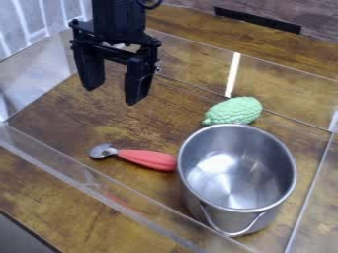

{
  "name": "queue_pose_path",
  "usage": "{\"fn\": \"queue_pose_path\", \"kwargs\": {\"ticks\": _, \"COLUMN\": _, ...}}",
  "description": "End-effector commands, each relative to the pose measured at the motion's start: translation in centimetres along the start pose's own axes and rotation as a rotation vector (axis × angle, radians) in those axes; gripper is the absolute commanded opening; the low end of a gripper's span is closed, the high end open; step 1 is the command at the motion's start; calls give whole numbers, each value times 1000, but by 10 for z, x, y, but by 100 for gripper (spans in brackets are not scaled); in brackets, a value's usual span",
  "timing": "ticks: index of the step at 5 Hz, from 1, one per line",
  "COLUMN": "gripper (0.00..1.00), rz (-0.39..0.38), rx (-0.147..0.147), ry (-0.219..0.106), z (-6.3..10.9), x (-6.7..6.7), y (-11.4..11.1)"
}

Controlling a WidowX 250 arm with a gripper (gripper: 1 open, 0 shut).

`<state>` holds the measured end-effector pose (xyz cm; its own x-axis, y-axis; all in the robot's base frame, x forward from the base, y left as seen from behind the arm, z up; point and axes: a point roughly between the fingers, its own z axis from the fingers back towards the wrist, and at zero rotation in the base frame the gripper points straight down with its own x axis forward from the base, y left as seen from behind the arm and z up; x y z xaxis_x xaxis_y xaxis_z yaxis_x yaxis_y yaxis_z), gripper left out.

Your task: Move the orange spoon to the right

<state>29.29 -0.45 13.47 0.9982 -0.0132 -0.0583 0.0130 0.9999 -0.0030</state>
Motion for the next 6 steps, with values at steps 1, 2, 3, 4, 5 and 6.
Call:
{"fn": "queue_pose_path", "kwargs": {"ticks": 1, "gripper": 100, "rz": -1, "rx": 5, "ry": 1, "z": -2, "x": 4, "y": -5}}
{"fn": "queue_pose_path", "kwargs": {"ticks": 2, "gripper": 100, "rz": 2, "rx": 11, "ry": -14, "z": 2, "x": 9, "y": -7}}
{"fn": "queue_pose_path", "kwargs": {"ticks": 3, "gripper": 100, "rz": 35, "rx": 10, "ry": -20, "z": 8, "x": 13, "y": -2}}
{"fn": "queue_pose_path", "kwargs": {"ticks": 4, "gripper": 100, "rz": 67, "rx": 6, "ry": -13, "z": 12, "x": 14, "y": 2}}
{"fn": "queue_pose_path", "kwargs": {"ticks": 5, "gripper": 100, "rz": 78, "rx": 3, "ry": -6, "z": 13, "x": 15, "y": -1}}
{"fn": "queue_pose_path", "kwargs": {"ticks": 6, "gripper": 100, "rz": 86, "rx": 4, "ry": 7, "z": 12, "x": 17, "y": -5}}
